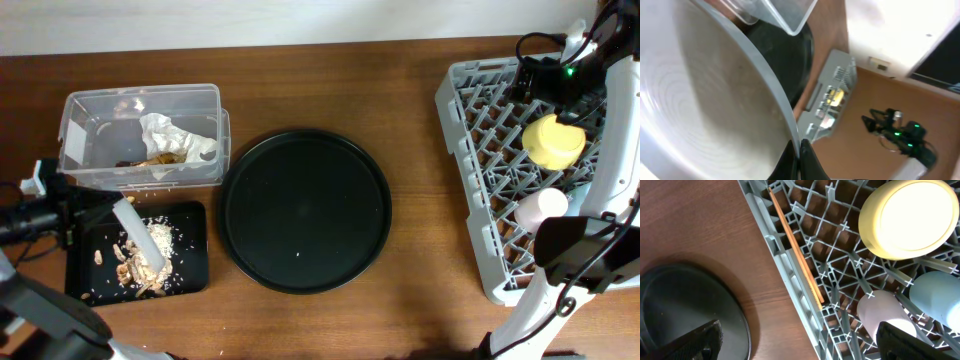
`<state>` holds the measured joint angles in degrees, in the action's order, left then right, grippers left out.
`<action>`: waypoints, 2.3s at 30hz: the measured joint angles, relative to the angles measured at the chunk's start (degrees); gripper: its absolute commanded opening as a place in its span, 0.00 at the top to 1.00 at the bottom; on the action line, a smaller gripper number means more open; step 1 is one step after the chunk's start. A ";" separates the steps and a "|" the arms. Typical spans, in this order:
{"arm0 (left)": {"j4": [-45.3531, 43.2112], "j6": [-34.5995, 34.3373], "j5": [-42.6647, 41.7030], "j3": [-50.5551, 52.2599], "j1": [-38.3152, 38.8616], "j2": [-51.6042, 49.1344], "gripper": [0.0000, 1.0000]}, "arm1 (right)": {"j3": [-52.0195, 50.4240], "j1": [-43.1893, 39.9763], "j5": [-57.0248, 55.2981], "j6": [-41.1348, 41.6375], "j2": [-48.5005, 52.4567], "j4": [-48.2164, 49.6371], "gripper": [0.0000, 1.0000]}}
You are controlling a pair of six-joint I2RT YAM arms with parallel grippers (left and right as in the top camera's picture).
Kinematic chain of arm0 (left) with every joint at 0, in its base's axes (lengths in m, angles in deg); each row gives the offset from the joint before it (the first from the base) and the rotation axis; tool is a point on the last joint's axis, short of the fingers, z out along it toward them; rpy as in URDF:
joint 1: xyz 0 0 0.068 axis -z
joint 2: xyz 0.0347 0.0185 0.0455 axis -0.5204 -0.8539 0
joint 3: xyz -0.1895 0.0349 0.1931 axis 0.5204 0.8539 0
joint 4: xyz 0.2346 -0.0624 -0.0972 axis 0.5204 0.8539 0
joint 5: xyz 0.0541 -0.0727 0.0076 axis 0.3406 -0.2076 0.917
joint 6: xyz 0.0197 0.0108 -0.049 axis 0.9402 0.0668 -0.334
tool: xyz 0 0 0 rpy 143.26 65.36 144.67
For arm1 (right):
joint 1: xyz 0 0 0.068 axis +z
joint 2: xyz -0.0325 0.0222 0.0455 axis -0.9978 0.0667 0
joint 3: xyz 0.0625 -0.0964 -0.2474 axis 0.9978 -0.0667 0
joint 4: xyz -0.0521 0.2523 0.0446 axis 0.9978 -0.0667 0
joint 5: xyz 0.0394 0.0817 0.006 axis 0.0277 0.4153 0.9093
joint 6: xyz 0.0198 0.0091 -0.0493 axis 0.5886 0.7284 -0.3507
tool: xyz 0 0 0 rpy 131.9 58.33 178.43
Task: Sort waste into correct bins and load items into the dishwasher rack
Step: 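Tilt the plate with the left gripper to dump scraps onto the tray, then carry the empty plate back to the round tray and release it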
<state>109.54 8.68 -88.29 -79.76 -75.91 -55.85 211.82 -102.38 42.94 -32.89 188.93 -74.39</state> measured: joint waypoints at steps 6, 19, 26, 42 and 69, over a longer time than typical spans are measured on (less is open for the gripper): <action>0.04 -2.91 5.25 0.04 1.92 8.96 1.00 | 0.00 0.00 0.00 -0.07 0.00 0.00 0.01; -12.46 -18.38 20.39 0.09 31.36 19.58 1.00 | 0.00 0.00 0.00 -0.02 0.00 0.00 0.01; -19.87 -30.27 33.07 0.13 49.13 19.69 1.00 | 0.00 0.00 0.00 -0.02 0.00 0.00 0.01; -39.50 -37.97 56.37 0.15 82.16 3.65 1.00 | 0.00 0.00 0.00 -0.02 0.00 0.00 0.01; -39.08 -40.63 60.98 3.58 85.31 -10.27 0.90 | 0.00 0.00 0.00 -0.04 0.00 -0.02 0.01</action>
<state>70.46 -31.95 -27.31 -76.18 9.39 -66.13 211.82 -102.38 42.94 -32.93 188.93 -74.41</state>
